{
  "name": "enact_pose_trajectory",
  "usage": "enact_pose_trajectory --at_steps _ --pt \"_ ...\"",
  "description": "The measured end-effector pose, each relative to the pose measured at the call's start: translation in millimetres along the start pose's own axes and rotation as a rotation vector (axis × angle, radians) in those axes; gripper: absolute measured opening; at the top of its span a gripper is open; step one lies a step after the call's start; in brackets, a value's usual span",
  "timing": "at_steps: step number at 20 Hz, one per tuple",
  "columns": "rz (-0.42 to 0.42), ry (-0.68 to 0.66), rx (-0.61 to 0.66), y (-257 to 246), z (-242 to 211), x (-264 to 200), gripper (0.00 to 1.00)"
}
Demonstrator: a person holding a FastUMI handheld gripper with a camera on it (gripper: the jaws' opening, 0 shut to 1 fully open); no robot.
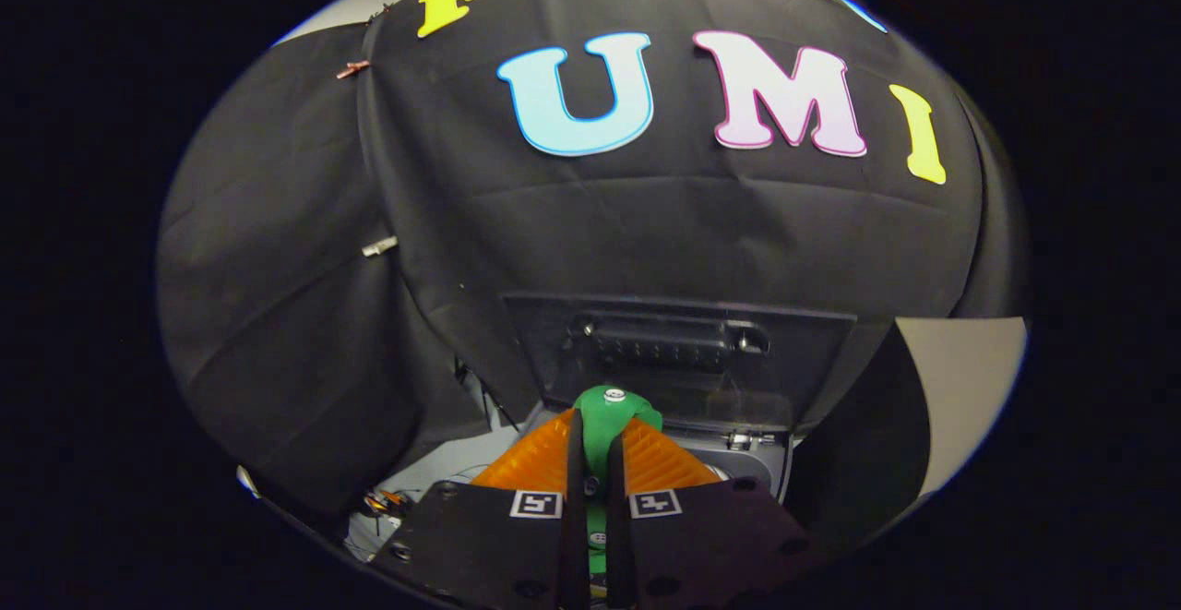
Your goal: Put the clothes into the washing machine and then close the washing machine lid.
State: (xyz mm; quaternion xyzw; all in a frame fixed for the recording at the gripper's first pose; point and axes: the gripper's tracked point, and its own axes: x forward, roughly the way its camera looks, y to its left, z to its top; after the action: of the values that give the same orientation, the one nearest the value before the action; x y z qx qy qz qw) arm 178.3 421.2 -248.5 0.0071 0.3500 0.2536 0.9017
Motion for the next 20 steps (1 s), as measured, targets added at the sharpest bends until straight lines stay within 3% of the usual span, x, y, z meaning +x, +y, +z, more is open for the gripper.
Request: enact_pose_trajectory --at_steps 8,14,16,19,20 --pt "-0.15 0.131 0.012 -53.3 -112.6 66.0 0.12" --pt "-0.187 0.207 0.028 -67.6 -159.9 89.3 0.12" --pt "-0.197 0.222 0.025 -66.6 -165.8 88.8 0.23" --pt "-0.238 0.204 -0.001 -74.8 -167.3 86.4 1.0" --pt "-0.241 0.195 -0.003 -75.3 -166.4 85.7 0.98"
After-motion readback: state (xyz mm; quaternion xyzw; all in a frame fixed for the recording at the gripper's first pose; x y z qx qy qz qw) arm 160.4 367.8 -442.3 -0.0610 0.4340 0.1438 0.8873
